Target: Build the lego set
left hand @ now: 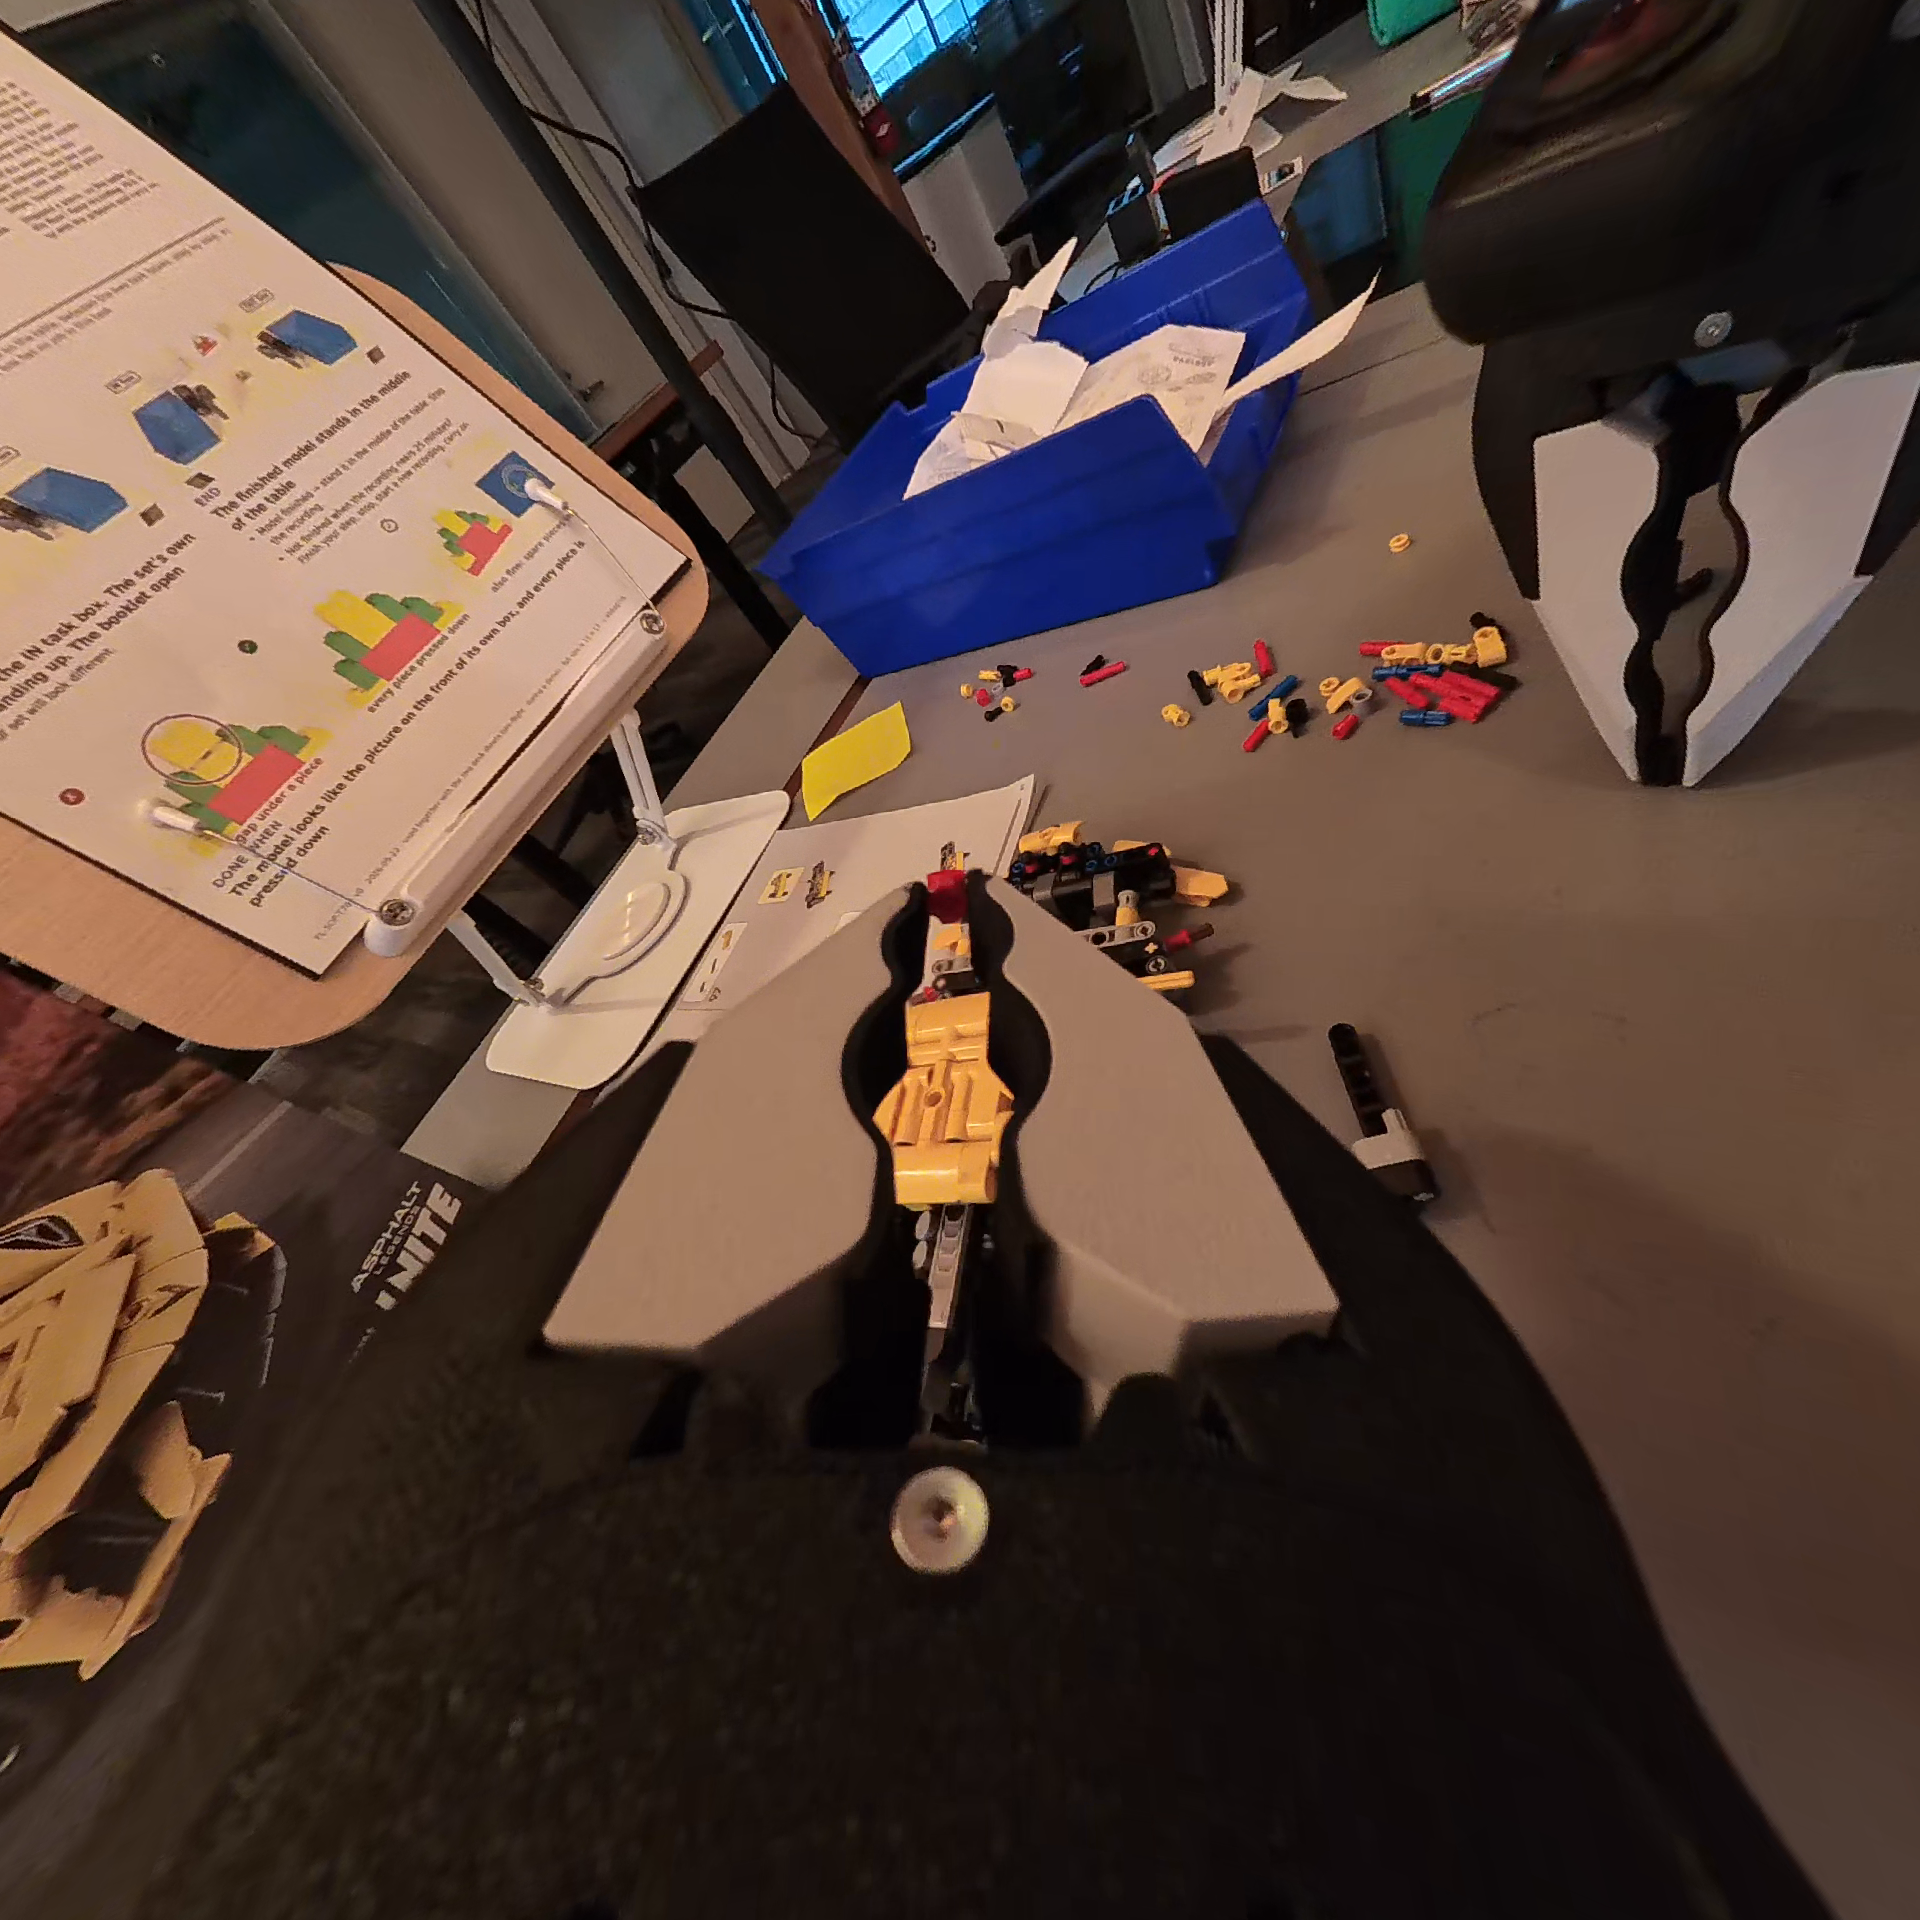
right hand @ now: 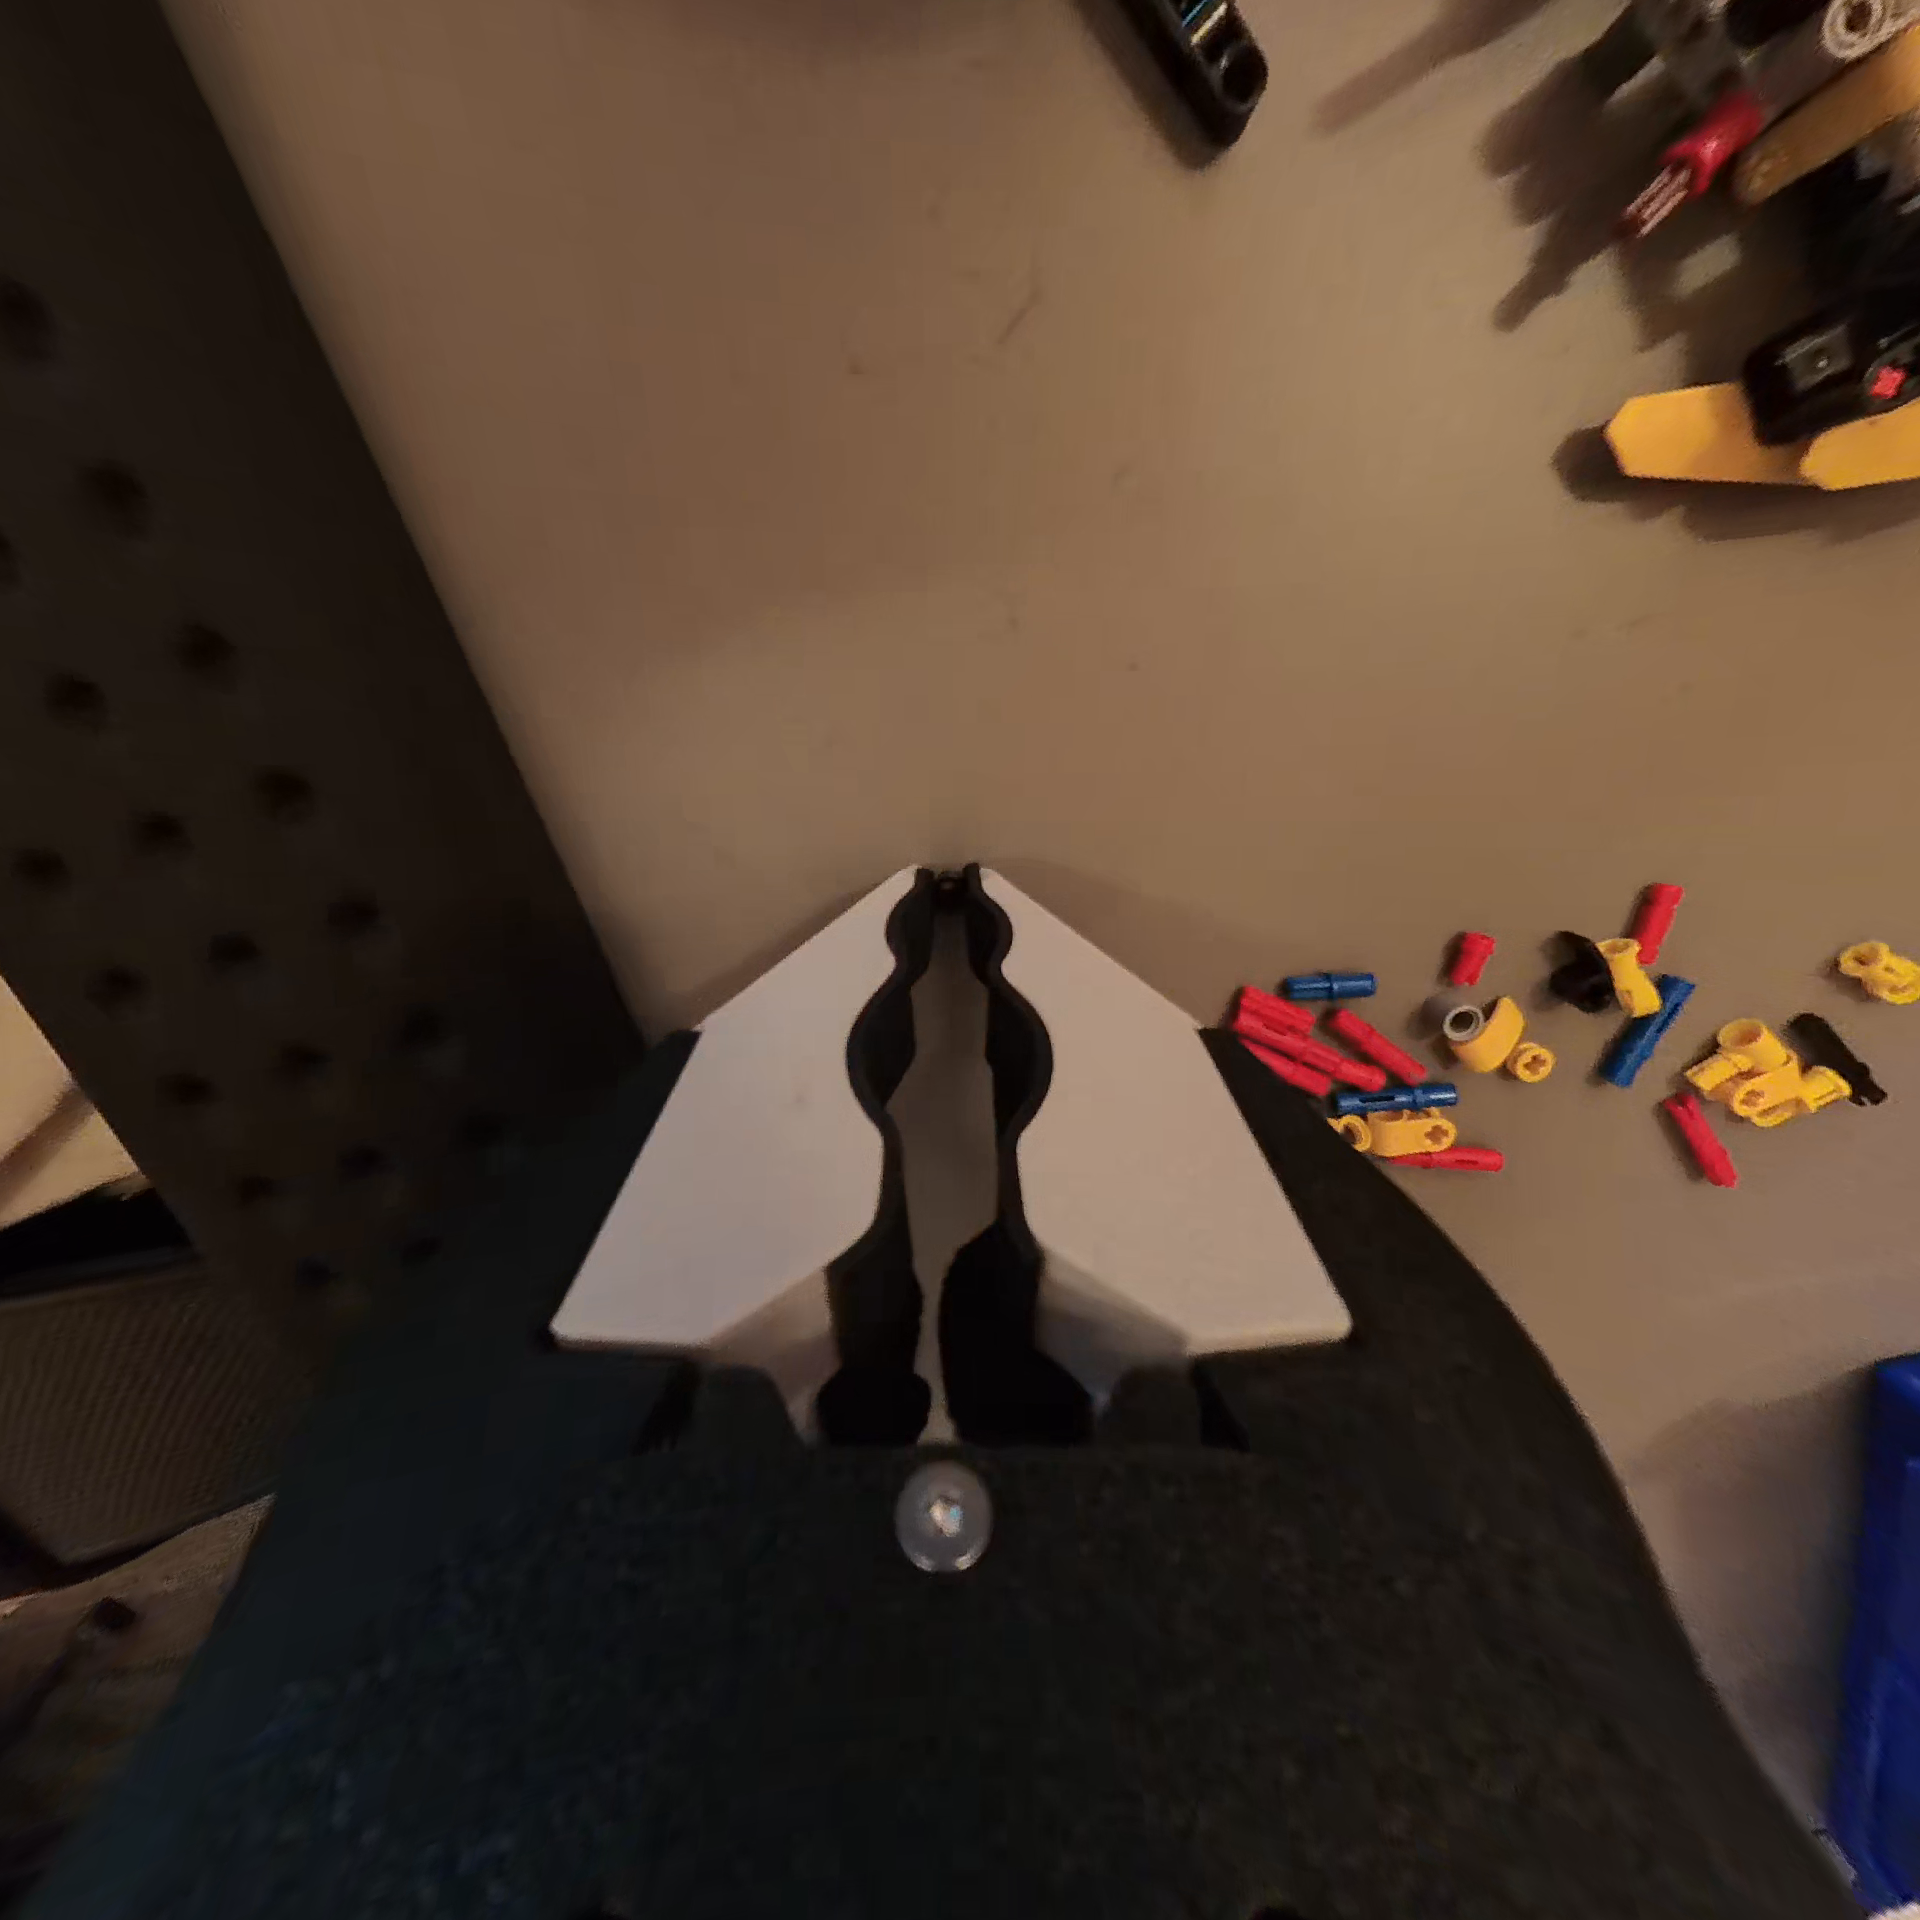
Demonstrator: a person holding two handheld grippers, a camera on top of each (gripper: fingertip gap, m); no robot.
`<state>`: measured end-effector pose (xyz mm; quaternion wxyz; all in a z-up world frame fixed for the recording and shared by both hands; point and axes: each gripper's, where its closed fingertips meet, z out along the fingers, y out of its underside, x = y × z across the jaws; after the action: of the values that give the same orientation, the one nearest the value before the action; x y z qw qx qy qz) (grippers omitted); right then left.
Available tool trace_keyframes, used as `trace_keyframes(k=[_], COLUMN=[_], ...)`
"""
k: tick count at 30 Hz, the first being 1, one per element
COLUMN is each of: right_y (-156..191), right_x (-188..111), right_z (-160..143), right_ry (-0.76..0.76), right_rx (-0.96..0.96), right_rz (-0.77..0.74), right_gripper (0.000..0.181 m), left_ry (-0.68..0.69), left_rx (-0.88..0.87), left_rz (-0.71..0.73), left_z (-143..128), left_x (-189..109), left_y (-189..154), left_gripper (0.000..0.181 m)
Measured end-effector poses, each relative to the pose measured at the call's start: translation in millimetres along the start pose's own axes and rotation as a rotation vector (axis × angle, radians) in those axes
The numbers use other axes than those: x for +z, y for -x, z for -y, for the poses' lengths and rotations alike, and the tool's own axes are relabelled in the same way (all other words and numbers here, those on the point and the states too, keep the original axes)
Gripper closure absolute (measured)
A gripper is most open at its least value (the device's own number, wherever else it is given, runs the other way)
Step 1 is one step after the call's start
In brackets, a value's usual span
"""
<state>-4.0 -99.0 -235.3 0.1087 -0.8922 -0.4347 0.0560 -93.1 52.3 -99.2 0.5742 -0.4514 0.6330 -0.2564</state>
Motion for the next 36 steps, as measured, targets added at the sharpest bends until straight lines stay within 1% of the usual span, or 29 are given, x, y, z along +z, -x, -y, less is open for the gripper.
trace_keyframes(k=[9,15,17,18,22,23,25,26,29,30,31,32,33,36], right_y=[-0.9,-0.1,-1.2,-0.7,-2.6,-3.8,-9.1,-11.5,-16.6,-19.1,-21.3,-24.3,-28.0,-33.6], right_x=[-0.8,-6.0,-5.6,-4.9,-5.4,-8.9,-25.8,-41.0,-107.4,-127.9,-141.7,-148.1,-148.0,-135.7], right_z=[-1.0,1.2,2.0,1.7,4.3,9.0,31.7,51.4,118.2,134.4,146.2,154.1,158.5,165.6], right_ry=[0.005,-0.006,-0.005,-0.001,0.000,-0.021,-0.129,-0.227,-0.616,-0.724,-0.797,-0.831,-0.831,-0.798], right_rx=[-0.001,-0.010,-0.014,-0.020,-0.031,-0.032,-0.040,-0.035,0.025,0.057,0.087,0.110,0.121,0.123], right_rz=[-0.015,-0.028,-0.034,-0.032,-0.047,-0.056,-0.104,-0.126,-0.158,-0.161,-0.154,-0.151,-0.158,-0.172], right_gripper=[0.168,0.168,0.171,0.176,0.177,0.177,0.177,0.177,0.178,0.178,0.177,0.178,0.178,0.178], left_ry=[-0.002,-0.002,-0.001,0.001,-0.003,-0.007,-0.022,-0.038,-0.102,-0.119,-0.133,-0.151,-0.170,-0.209], left_rx=[0.003,0.003,0.006,0.006,0.001,-0.003,-0.007,-0.010,-0.010,-0.012,-0.013,-0.008,-0.001,0.020], left_rz=[-0.003,-0.009,-0.011,-0.014,-0.019,-0.018,-0.020,-0.029,-0.038,-0.045,-0.050,-0.053,-0.056,-0.060], left_z=[0.1,-0.5,-0.5,-0.9,-0.4,0.1,3.4,6.8,19.8,23.2,26.1,29.3,32.8,41.0], left_x=[0.0,0.6,0.8,1.0,0.9,0.7,-0.2,-1.0,-3.4,-3.8,-4.1,-4.8,-5.8,-8.2], left_y=[-0.4,-1.7,-2.4,-3.0,-3.5,-3.1,-3.5,-5.4,-10.4,-12.8,-14.7,-16.5,-18.2,-22.1], left_gripper=[0.174,0.175,0.175,0.175,0.174,0.175,0.175,0.174,0.175,0.175,0.175,0.175,0.175,0.175])
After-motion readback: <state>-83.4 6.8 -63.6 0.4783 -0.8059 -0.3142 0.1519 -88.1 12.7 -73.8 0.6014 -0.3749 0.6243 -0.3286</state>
